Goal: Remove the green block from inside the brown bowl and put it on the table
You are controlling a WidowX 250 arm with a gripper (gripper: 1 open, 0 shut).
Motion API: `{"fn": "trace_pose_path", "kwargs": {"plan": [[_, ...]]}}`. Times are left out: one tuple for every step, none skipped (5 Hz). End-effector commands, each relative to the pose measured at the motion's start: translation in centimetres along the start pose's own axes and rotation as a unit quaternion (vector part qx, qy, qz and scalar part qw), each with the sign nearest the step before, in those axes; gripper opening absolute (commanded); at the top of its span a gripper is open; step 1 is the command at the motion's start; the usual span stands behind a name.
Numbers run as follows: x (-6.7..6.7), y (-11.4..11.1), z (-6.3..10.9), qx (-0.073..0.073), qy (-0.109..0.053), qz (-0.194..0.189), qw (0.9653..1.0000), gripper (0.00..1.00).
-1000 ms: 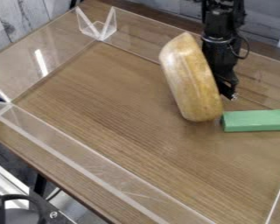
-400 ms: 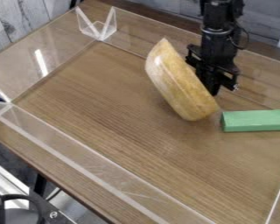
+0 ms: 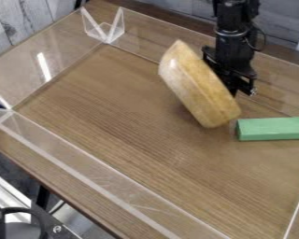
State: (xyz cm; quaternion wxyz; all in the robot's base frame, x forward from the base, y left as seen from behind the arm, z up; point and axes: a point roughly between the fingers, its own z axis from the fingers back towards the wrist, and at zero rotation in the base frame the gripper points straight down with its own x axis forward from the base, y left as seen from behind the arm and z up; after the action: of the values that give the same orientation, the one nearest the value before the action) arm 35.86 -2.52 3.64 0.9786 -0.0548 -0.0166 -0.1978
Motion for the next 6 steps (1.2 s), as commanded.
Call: {"fn": "trace_pose_path", "kwargs": {"plan": [[1.7, 0.3, 0.9, 0.008, -0.030, -0.013, 0.9994, 0.00], [1.7, 1.1, 0.7, 0.000, -0.032, -0.008, 0.9994, 0.00], [1.4, 1.7, 0.2, -0.009, -0.035, -0.002, 0.9993, 0.00], [0.4, 1.4, -0.5, -0.007, -0.038, -0.006, 0.9992, 0.00], [-0.5, 1.0, -1.0, -0.007, -0.040, -0.011, 0.9991, 0.00], [-0.8, 1.9, -1.2, -0.010, -0.032, -0.017, 0.9993, 0.00]]}}
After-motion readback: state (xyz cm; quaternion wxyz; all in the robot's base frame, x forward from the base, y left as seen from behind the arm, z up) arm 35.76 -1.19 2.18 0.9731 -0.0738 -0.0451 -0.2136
